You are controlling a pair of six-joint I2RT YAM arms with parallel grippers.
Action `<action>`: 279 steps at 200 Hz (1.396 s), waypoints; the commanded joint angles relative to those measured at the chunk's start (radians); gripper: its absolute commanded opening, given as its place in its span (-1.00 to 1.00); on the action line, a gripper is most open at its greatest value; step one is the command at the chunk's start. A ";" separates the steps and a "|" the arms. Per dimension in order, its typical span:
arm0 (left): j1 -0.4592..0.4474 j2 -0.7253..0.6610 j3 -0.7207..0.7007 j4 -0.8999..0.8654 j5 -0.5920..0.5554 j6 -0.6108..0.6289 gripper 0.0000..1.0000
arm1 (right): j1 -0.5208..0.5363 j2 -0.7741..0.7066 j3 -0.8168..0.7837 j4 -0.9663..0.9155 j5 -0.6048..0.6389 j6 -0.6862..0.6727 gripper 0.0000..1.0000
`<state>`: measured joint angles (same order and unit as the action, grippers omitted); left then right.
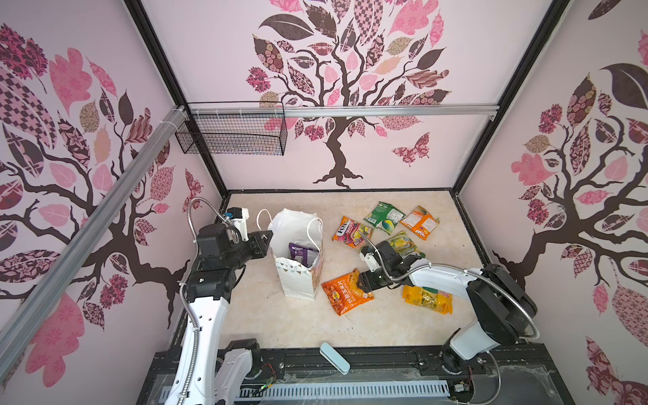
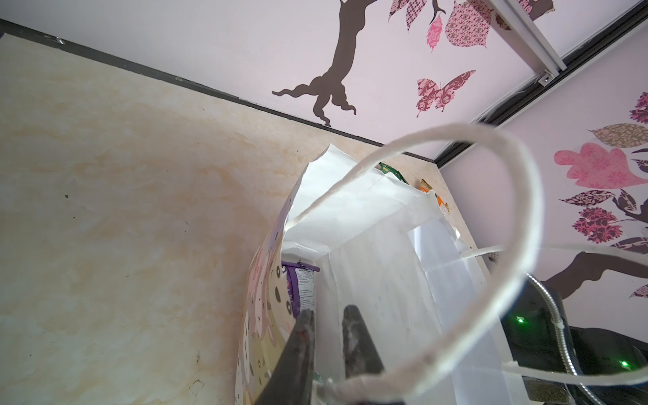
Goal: Place the snacks into the paper bag
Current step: Pick up the snack at the center of the table.
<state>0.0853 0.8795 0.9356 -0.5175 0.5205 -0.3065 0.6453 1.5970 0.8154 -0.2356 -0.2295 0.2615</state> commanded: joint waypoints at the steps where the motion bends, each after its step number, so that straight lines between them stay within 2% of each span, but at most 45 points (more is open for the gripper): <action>1: 0.005 -0.002 -0.019 0.005 -0.004 0.013 -0.60 | -0.001 0.027 0.032 0.002 -0.028 -0.022 0.35; 38: 0.004 -0.003 -0.019 0.004 -0.006 0.012 -0.60 | -0.002 0.043 0.031 -0.007 0.016 -0.025 0.35; 88: 0.004 -0.004 -0.018 0.004 -0.006 0.014 -0.60 | -0.001 0.067 0.038 -0.004 0.005 -0.025 0.35; 185: 0.004 -0.002 -0.018 0.004 -0.005 0.015 -0.60 | 0.001 0.090 0.078 -0.055 0.143 -0.047 0.31; 240: 0.005 -0.001 -0.018 0.004 -0.002 0.015 -0.61 | 0.006 0.082 0.057 -0.015 0.023 -0.059 0.33; 279: 0.005 0.001 -0.018 0.005 -0.002 0.014 -0.61 | 0.018 0.102 0.060 -0.005 0.009 -0.061 0.28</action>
<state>0.0853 0.8799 0.9356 -0.5179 0.5175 -0.3061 0.6540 1.6646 0.8749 -0.2379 -0.1886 0.2134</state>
